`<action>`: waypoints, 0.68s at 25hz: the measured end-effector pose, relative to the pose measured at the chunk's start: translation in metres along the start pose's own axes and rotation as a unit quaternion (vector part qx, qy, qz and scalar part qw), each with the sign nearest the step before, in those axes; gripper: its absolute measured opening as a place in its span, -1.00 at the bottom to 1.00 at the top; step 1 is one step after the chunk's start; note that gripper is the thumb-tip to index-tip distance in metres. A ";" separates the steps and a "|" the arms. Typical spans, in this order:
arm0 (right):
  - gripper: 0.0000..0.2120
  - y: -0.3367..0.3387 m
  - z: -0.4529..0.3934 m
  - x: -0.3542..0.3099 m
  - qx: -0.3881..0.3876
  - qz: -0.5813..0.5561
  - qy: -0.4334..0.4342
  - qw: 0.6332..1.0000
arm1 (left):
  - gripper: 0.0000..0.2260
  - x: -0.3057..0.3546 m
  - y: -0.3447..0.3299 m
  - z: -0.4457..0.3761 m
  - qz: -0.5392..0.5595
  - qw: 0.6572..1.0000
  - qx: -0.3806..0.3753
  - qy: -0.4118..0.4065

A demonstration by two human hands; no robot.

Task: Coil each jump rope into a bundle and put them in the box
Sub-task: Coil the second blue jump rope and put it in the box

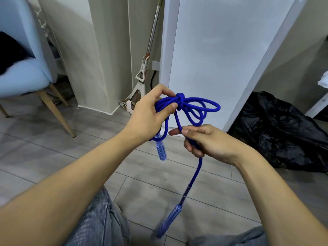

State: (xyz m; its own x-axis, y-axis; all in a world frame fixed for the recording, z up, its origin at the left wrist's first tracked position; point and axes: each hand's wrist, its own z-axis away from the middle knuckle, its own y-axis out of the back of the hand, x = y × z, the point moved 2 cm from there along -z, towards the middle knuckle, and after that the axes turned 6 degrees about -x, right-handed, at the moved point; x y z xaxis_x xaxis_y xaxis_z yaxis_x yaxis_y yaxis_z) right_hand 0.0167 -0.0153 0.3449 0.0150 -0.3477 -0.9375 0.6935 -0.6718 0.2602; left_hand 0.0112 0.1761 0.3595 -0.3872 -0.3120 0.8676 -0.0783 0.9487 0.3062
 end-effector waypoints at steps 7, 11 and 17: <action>-0.88 0.021 0.010 -0.021 0.180 0.200 0.076 0.960 | -0.81 -0.010 0.009 -0.004 -0.278 0.949 -0.146 0.005; -0.89 0.038 0.021 -0.019 0.286 0.109 0.155 0.939 | -0.78 0.005 0.003 0.004 0.046 0.950 -0.299 0.082; -0.77 0.040 -0.009 0.006 0.209 -0.002 0.047 0.977 | -0.83 0.014 -0.004 0.007 0.231 0.937 -0.239 0.109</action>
State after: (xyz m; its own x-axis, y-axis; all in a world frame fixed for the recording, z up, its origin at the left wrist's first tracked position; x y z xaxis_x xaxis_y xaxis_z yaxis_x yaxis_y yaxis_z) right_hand 0.0505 -0.0383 0.3477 0.0920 -0.2958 -0.9508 0.3394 -0.8884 0.3092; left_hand 0.0000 0.1679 0.3679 -0.0772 0.0744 0.9942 0.4910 0.8707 -0.0271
